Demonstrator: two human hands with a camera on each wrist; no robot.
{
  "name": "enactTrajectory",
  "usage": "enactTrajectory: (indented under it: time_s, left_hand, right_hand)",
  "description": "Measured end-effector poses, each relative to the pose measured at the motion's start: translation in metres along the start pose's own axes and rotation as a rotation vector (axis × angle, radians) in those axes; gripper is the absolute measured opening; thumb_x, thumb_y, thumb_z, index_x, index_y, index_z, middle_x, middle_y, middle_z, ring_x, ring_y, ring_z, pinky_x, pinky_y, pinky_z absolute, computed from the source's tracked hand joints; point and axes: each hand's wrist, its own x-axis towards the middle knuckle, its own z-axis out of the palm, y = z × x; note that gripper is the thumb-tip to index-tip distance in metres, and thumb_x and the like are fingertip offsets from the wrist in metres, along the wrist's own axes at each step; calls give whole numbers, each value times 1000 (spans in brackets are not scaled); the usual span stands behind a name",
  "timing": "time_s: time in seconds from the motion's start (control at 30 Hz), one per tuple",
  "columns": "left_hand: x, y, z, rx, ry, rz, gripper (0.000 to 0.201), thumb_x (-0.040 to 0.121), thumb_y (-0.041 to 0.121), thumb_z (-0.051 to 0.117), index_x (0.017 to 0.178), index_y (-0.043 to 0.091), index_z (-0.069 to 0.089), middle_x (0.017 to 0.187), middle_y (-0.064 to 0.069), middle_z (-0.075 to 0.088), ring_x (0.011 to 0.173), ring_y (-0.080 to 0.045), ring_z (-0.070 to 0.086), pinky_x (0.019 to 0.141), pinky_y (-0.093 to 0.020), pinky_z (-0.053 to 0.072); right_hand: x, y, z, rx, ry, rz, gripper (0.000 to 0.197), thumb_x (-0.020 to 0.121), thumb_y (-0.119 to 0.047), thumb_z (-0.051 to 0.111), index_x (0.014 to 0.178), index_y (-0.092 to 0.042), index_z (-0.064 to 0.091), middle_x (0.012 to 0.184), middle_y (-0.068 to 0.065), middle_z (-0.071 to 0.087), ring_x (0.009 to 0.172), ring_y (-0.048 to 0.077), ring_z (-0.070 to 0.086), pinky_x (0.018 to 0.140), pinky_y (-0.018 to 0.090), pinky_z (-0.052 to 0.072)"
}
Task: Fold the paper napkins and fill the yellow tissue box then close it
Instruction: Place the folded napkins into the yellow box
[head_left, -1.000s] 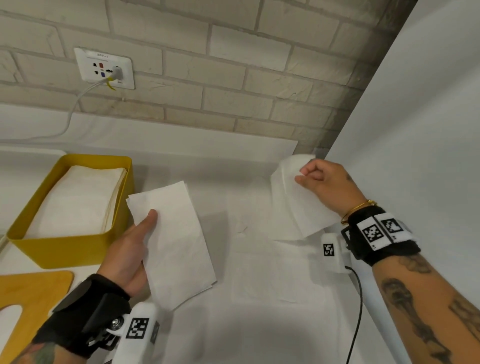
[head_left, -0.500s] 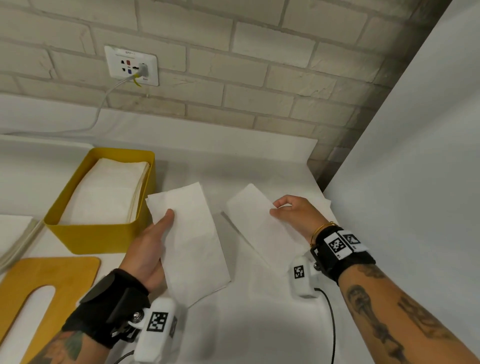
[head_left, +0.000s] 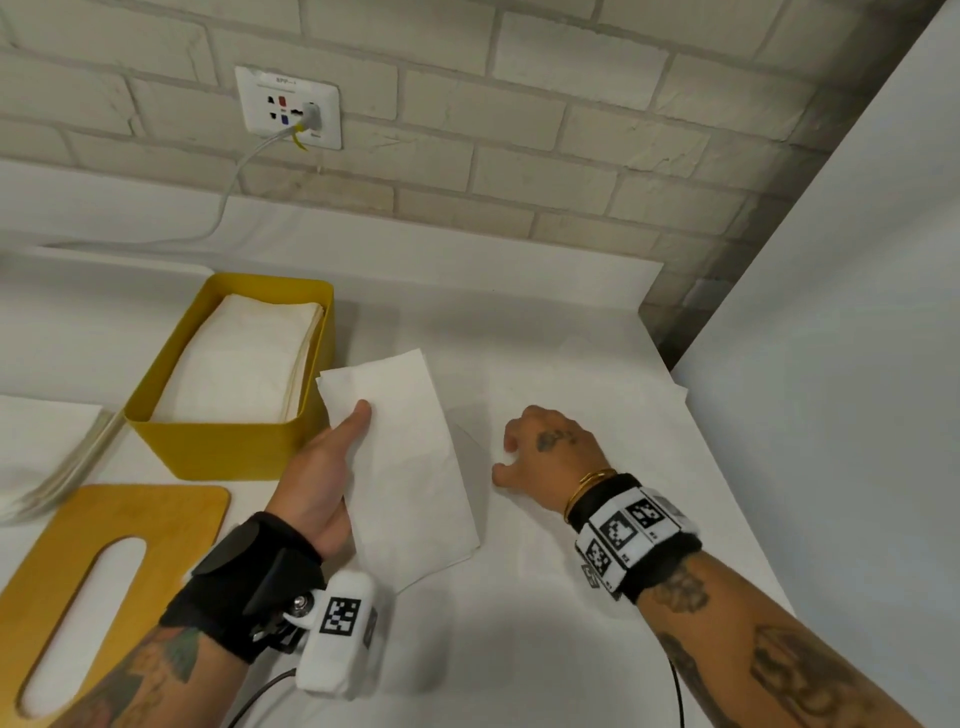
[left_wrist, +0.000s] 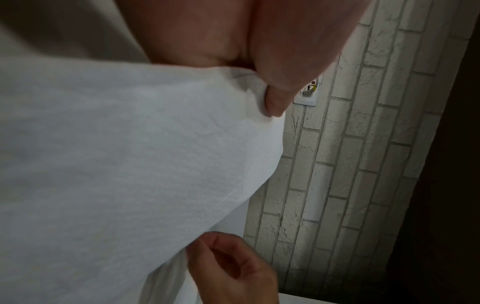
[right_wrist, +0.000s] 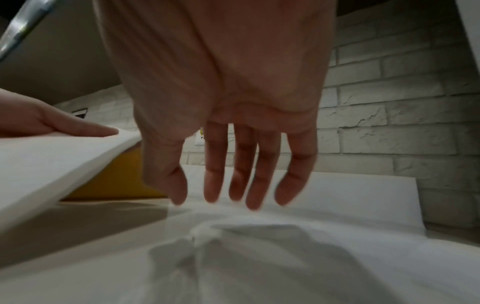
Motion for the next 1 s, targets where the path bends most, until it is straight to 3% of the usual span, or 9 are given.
enactTrajectory:
  time_s: [0.2,0.3,0.37,0.47,0.53,0.63,0.73,0.87,1.0]
  left_hand:
    - [0,-1,-1,5,-14,3,31,103,31,53,127,14,64,117,-11,75,110,-30,70,97,-49,52]
    - [2,0,-1,3,-20,3,33,103,32,54,129,14,63,119,-11,74,113,-32,69,103,-53,48]
    - [2,1,-1,-7,-16,6,32,103,32,54,128,15,64,119,-12,74,115,-33,68,106,-54,46]
    - [4,4,-4,-16,1,11,30,103,31,53,126,15,65,118,-11,74,114,-33,68,106,-54,47]
    - [3,6,-3,-16,-8,24,27,103,30,53,122,15,66,115,-11,76,109,-31,71,100,-51,50]
    - [2,6,5,-19,-39,11,26,104,29,53,117,12,68,111,-13,76,101,-30,74,93,-48,53]
    - [5,1,13,3,-98,-23,35,106,32,49,125,10,67,121,-16,73,112,-33,70,103,-51,49]
    - [8,-5,22,41,-121,-11,27,103,25,53,111,7,72,110,-16,75,95,-29,74,82,-40,58]
    - [5,-7,25,27,-75,-18,40,102,38,55,119,5,69,119,-19,71,108,-37,69,103,-53,51]
  right_hand:
    - [9,-4,13,-32,11,48,21,97,-17,56,109,-3,65,118,11,63,107,28,60,79,26,43]
    - [7,-5,11,-40,-1,37,21,97,-19,55,110,-4,65,119,9,60,105,27,58,81,29,45]
    - [4,-3,3,62,-18,79,18,95,-22,58,99,-7,66,108,8,64,96,26,60,80,29,50]
    - [-2,4,-22,481,70,109,15,88,-21,66,74,-17,61,90,4,69,90,22,66,78,31,55]
    - [-11,2,-46,816,114,67,21,87,-15,66,68,-19,60,86,4,73,91,20,70,76,32,55]
    - [-25,-8,-75,1451,2,-88,15,83,-6,60,71,-12,56,71,2,62,64,15,57,57,25,45]
    - [-28,-19,-77,1760,-64,-171,14,77,-7,56,65,-14,55,71,2,52,63,15,49,58,28,40]
    - [-21,-30,-44,1704,-45,-33,23,88,0,53,68,-11,49,71,4,46,65,16,45,62,29,40]
    - [-21,-28,-19,1596,-41,191,25,93,1,51,71,-10,48,65,2,49,58,14,46,55,25,38]
